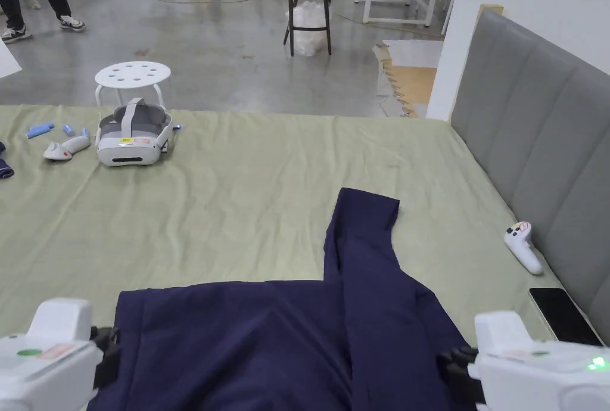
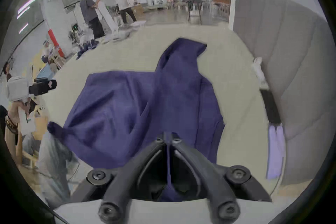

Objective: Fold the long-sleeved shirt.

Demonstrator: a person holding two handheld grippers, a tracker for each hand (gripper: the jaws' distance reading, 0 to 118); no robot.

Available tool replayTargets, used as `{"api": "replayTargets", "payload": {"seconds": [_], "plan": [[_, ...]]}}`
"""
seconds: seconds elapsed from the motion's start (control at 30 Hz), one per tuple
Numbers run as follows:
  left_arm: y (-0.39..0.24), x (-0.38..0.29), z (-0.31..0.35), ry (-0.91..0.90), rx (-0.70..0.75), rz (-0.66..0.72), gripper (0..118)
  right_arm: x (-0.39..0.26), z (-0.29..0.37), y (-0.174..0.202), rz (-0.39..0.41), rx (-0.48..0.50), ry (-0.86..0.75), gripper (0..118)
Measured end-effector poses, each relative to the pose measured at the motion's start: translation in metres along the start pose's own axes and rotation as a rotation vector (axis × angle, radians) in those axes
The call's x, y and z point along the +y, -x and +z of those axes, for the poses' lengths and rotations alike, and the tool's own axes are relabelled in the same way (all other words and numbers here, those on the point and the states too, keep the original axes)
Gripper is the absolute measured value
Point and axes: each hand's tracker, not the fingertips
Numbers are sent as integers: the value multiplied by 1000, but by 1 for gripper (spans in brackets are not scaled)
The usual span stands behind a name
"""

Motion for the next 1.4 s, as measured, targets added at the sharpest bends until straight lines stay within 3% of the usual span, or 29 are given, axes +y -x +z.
{"api": "replayTargets", "payload": {"seconds": [0.23,0.47,0.5,0.53,0.57,0.6,0.7,0.77,0.8,0.87,0.9,0.97,1.03,1.1,1.2,1.27,1.4], "plan": [[0,72,-94,-29,-3,36,3,152,-69,-20,73,-32,-81,0],[8,104,-168,-8,-15,44,3,280,-239,-66,37,-140,46,2],[10,103,-173,-9,-18,47,3,287,-262,-72,36,-165,56,15],[13,100,-179,-16,-33,67,3,292,-288,-81,48,-192,67,53],[15,97,-182,-20,-43,88,3,295,-312,-89,54,-210,86,79],[17,94,-184,-21,-51,98,3,295,-326,-93,35,-221,108,90],[15,79,-186,-53,0,100,3,297,-369,-111,-52,-268,152,76],[15,68,-188,-58,32,90,3,295,-382,-110,-40,-306,158,75],[18,62,-189,-52,25,98,3,294,-389,-110,-38,-293,169,66],[22,54,-191,-39,20,114,3,290,-391,-104,-61,-210,214,5],[23,50,-191,-27,23,119,3,289,-387,-99,-78,-163,174,4],[22,45,-188,-12,30,117,3,291,-375,-88,-36,-249,149,4],[22,43,-180,-11,27,119,3,297,-349,-82,5,-224,115,4],[18,43,-160,-31,17,112,3,304,-298,-72,6,-197,10,4],[17,44,-129,-65,11,103,3,300,-214,-55,100,-139,-104,4],[15,45,-107,-90,-1,118,3,282,-151,-36,173,-113,-171,4],[6,41,-71,-116,-19,100,3,227,-62,-9,217,-77,-239,4]]}}
